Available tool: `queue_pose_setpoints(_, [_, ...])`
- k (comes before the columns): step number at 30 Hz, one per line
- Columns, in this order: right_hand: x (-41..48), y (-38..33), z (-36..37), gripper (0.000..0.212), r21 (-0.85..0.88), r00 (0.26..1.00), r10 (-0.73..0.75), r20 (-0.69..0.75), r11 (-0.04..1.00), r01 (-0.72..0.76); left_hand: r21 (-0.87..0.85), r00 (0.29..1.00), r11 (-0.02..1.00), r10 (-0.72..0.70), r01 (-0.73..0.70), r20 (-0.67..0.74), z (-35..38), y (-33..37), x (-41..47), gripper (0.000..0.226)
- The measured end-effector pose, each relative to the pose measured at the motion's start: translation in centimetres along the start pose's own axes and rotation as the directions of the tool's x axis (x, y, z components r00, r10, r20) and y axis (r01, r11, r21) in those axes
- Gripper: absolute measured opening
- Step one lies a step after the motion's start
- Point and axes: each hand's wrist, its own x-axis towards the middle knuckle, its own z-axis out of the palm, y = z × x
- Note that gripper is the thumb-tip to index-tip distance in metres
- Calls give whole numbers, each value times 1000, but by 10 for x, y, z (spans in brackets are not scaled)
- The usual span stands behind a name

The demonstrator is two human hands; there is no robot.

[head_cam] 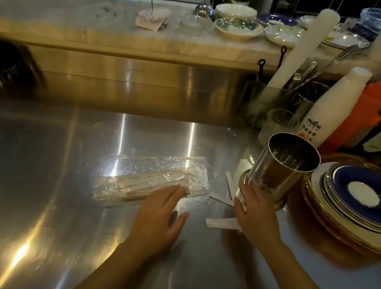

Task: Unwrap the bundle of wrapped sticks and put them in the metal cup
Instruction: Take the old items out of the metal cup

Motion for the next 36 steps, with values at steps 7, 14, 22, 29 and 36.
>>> queue_pose_setpoints(7, [12, 0, 19, 29, -58, 965, 217, 146, 976, -211, 141, 991, 987, 64, -80, 115, 27, -25, -13, 44])
queue_pose_setpoints(14, [29, -4, 23, 24, -94, 934, 309, 177, 950, -297, 160, 993, 985, 44, -60, 106, 32, -31, -16, 44])
queue_pose_setpoints(22, [35, 4, 11, 17, -164, 937, 232, 260, 967, -194, 147, 993, 988, 30, -47, 117, 33, -32, -16, 45])
queue_pose_setpoints(29, [35, 7, 0, 33, -332, 886, 141, 442, 943, 16, 154, 994, 987, 27, -44, 110, 33, -34, -16, 41])
queue_pose_setpoints(36, [46, -2, 2, 27, -354, 839, 121, 531, 931, 90, 148, 994, 988, 28, -43, 107, 35, -36, -16, 41])
